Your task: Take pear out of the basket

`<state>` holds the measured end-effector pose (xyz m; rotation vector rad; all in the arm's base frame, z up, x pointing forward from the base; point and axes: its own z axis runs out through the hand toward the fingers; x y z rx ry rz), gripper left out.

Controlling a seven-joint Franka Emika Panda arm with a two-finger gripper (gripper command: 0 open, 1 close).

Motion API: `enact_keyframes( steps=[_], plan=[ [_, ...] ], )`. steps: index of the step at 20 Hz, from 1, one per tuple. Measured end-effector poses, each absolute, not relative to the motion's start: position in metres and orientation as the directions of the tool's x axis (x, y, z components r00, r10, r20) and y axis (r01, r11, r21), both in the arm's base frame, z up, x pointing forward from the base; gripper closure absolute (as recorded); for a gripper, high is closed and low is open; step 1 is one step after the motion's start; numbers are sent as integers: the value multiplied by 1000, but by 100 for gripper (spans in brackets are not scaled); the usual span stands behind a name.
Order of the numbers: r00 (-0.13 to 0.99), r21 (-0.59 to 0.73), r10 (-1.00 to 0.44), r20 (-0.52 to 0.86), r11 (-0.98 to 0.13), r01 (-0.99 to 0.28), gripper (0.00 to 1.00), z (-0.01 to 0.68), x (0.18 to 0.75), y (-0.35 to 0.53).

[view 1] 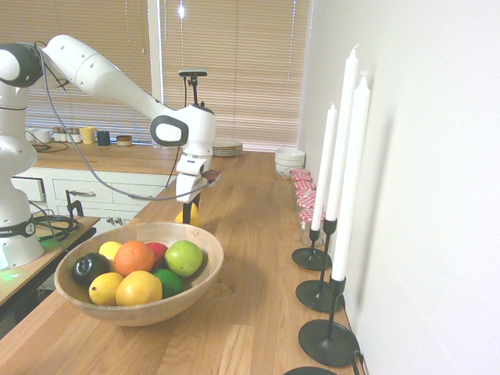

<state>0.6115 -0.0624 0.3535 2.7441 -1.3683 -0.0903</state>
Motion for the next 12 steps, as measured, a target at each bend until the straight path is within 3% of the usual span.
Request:
enact_keyframes(
  steps=[9,10,12],
  plan=[
    [593,75,-805,-22,-593,-802,100,353,621,-106],
    [593,75,-805,-22,-593,-802,0,353,621,-107],
    [595,75,-804,-22,-595,-801,0,353,622,-107]
  ],
)
